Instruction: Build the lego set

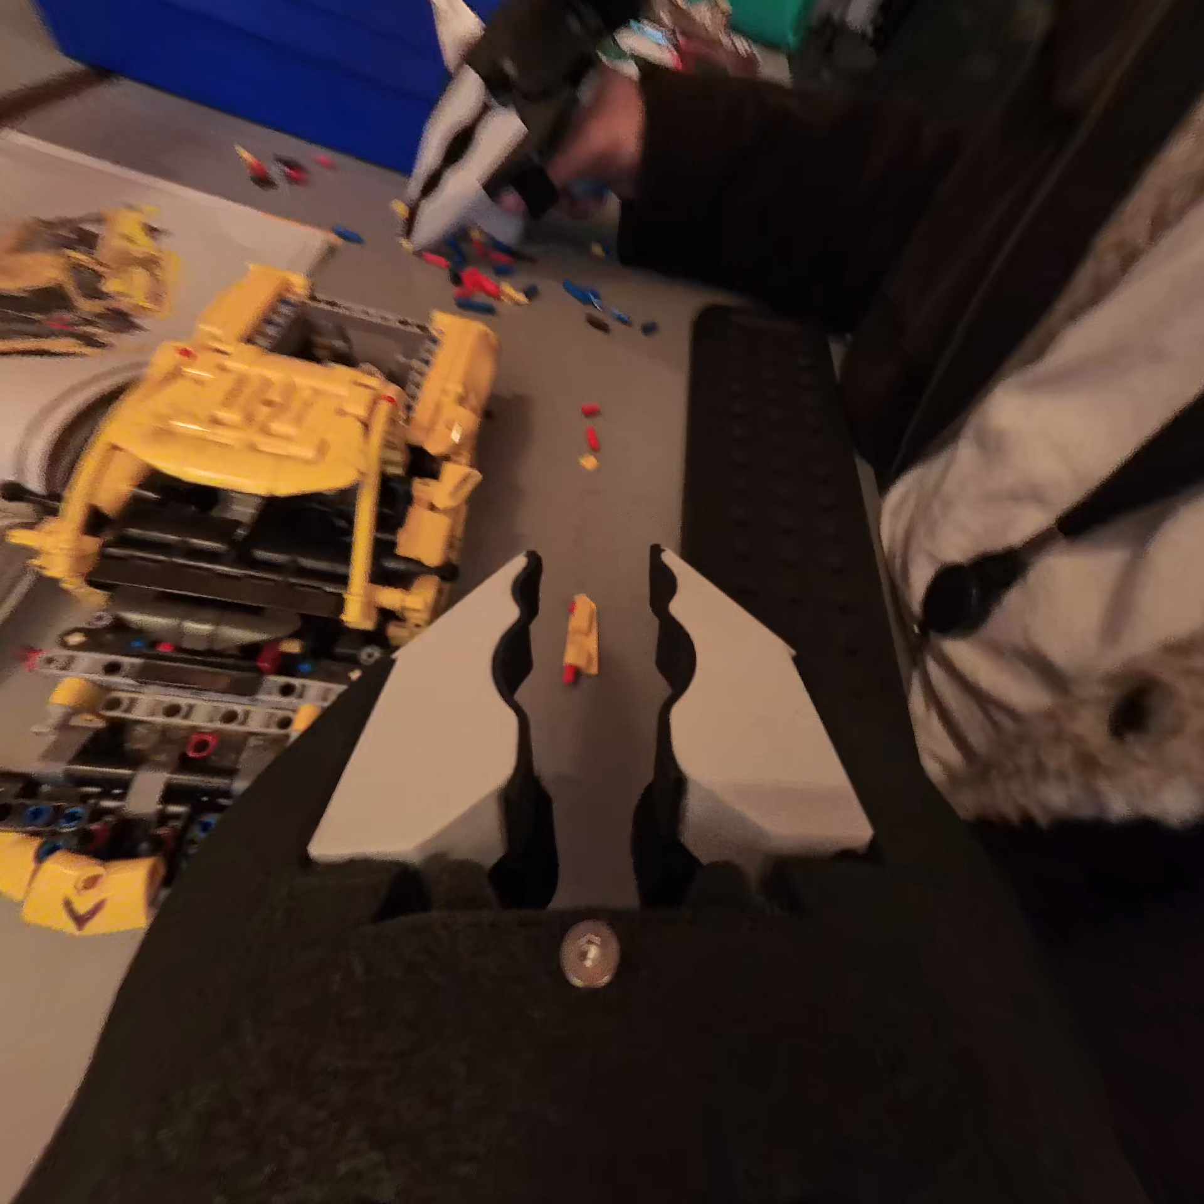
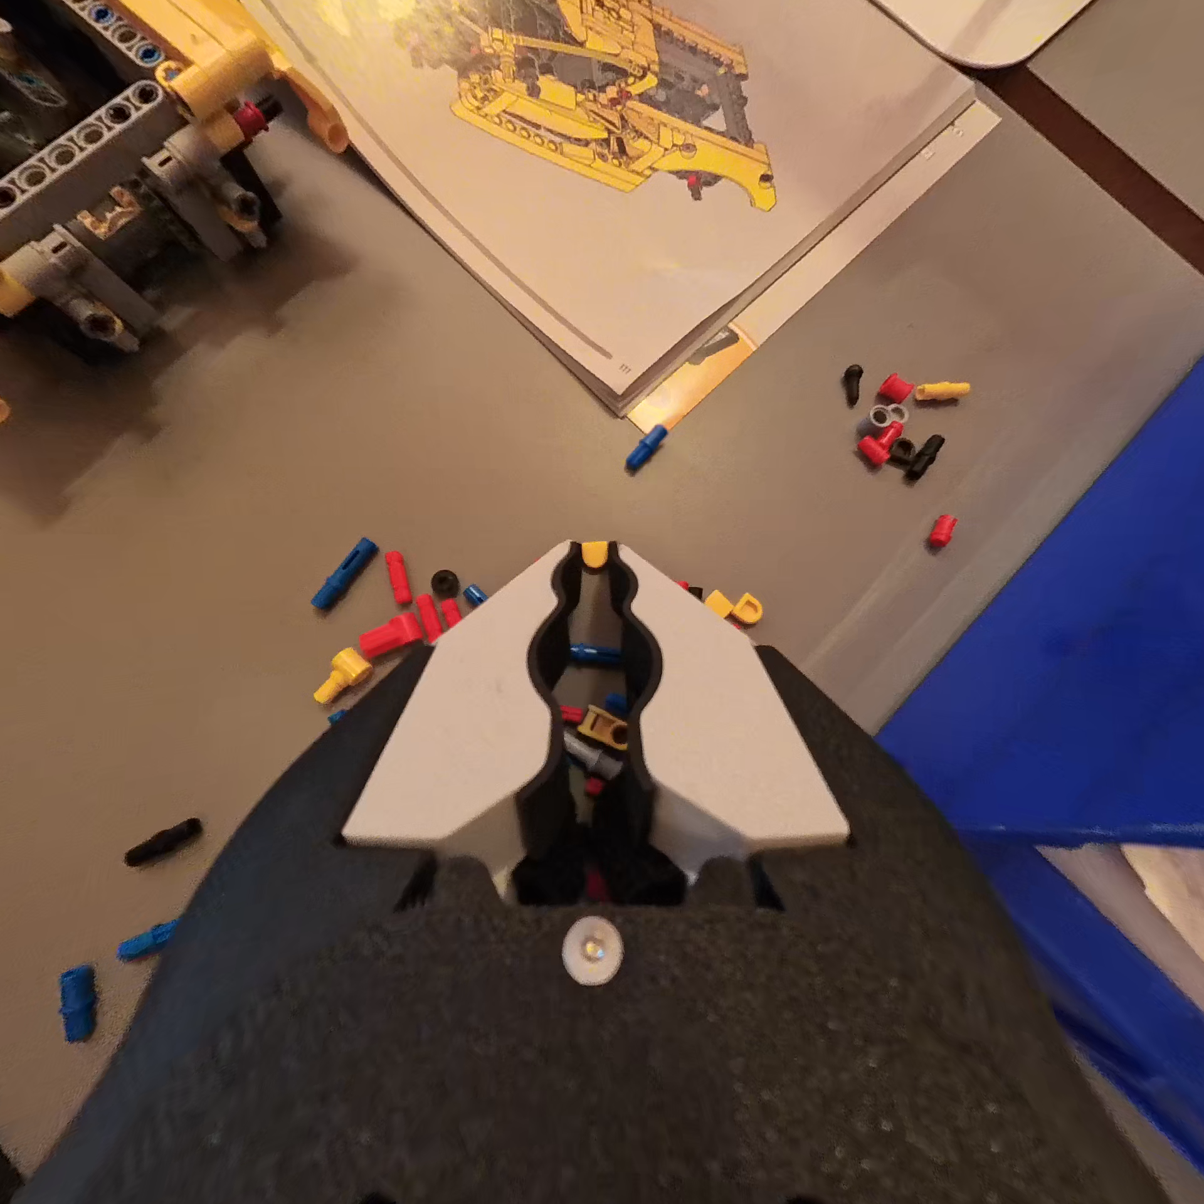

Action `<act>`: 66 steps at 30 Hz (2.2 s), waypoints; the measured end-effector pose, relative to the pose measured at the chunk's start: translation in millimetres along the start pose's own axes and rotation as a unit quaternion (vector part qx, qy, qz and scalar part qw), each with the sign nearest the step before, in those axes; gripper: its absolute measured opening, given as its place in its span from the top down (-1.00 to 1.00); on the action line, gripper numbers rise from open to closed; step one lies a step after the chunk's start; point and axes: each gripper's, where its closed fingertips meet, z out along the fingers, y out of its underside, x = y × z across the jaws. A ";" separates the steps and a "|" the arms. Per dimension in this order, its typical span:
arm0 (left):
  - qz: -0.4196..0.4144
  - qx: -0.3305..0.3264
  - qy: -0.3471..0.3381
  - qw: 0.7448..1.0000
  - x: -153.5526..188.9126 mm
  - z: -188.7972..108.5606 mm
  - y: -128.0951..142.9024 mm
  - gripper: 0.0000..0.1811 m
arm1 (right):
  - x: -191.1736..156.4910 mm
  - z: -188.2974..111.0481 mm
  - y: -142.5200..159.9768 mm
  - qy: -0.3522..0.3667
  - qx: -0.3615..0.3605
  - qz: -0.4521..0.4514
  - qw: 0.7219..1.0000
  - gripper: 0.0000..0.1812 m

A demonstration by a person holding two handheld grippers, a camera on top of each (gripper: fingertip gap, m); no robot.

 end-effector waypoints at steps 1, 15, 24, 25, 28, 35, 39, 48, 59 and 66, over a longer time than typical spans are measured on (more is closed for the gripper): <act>0.010 -0.020 0.003 1.000 2.3 1.0 7.3 0.64 | -0.1 -0.3 0.2 -0.002 -0.002 -0.003 1.000 0.93; 0.060 -0.202 -0.034 0.977 -10.3 30.5 65.9 0.69 | -199.8 -59.9 -78.5 -0.280 0.117 0.127 0.944 0.93; 0.215 -0.182 -0.108 0.953 -21.4 42.8 57.8 0.84 | -245.3 -28.0 -70.3 -0.306 0.072 0.135 0.940 0.93; 0.267 -0.186 -0.127 0.937 -23.7 43.6 56.3 0.84 | -244.9 -24.5 -70.3 -0.296 0.068 0.138 0.943 0.93; 0.403 -0.195 -0.175 0.877 -25.7 44.7 45.9 0.85 | -245.2 -17.1 -73.4 -0.282 0.065 0.160 0.944 0.93; 0.601 -0.184 -0.237 0.741 -27.9 44.3 24.0 0.89 | -254.8 -10.4 -85.8 -0.263 0.088 0.149 0.949 0.93; 0.623 -0.169 -0.260 0.718 -28.0 45.0 21.1 0.90 | -250.4 -4.1 -82.8 -0.213 0.080 0.112 0.967 0.93; 0.621 -0.175 -0.289 0.708 -29.3 46.9 19.0 0.89 | -245.5 2.1 -80.3 -0.166 0.074 0.090 0.979 0.93; 0.533 -0.179 -0.217 0.798 -20.0 56.8 40.1 0.89 | -248.4 8.4 -52.0 -0.176 -0.001 0.056 0.983 0.93; 0.542 -0.181 -0.230 0.788 -24.9 54.3 39.4 0.89 | -250.8 9.2 -37.1 -0.168 -0.036 0.008 0.985 0.93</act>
